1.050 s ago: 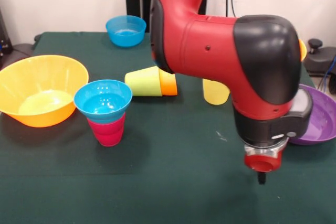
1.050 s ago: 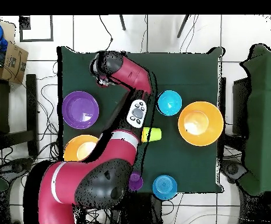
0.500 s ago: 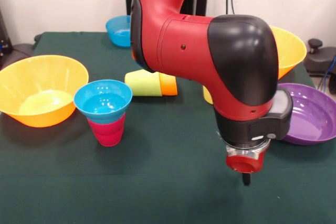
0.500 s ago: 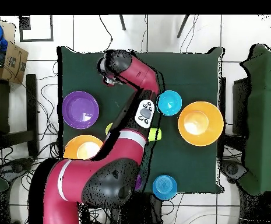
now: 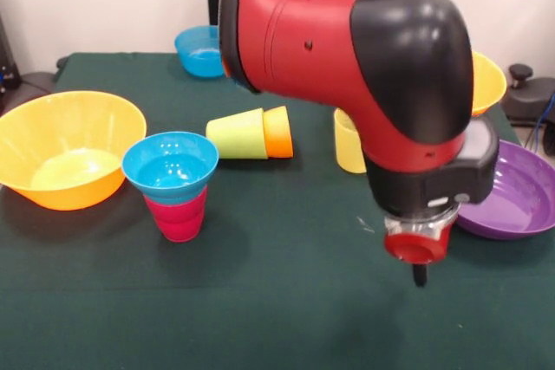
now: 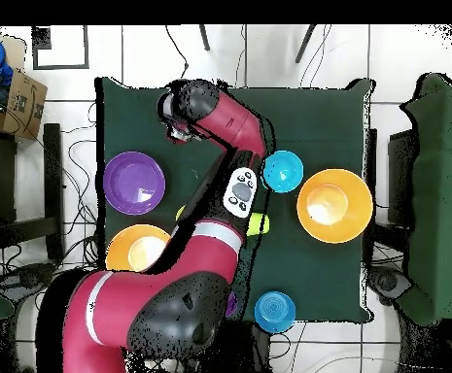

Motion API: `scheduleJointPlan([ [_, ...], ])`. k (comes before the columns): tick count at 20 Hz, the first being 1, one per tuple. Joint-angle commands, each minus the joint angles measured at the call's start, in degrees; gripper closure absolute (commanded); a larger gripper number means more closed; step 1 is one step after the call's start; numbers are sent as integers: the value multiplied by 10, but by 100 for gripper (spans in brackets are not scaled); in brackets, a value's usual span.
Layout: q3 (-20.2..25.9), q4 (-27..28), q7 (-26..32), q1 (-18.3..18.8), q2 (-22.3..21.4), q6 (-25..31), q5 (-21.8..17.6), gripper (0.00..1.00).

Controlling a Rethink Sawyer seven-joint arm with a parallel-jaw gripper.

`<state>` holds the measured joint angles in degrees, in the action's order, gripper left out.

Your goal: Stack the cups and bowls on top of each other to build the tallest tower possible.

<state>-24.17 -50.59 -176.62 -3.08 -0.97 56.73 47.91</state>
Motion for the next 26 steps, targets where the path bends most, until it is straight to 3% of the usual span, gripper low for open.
scheduleJointPlan([
  [1, 69, -70, -26, -10, -65, 81, -27, 0],
  [6, 68, -115, -29, -20, -100, 91, -24, 0],
  [10, 67, -162, -20, -33, -124, 66, -23, 0],
  [26, 50, -159, -71, -66, -62, -12, -38, 0],
])
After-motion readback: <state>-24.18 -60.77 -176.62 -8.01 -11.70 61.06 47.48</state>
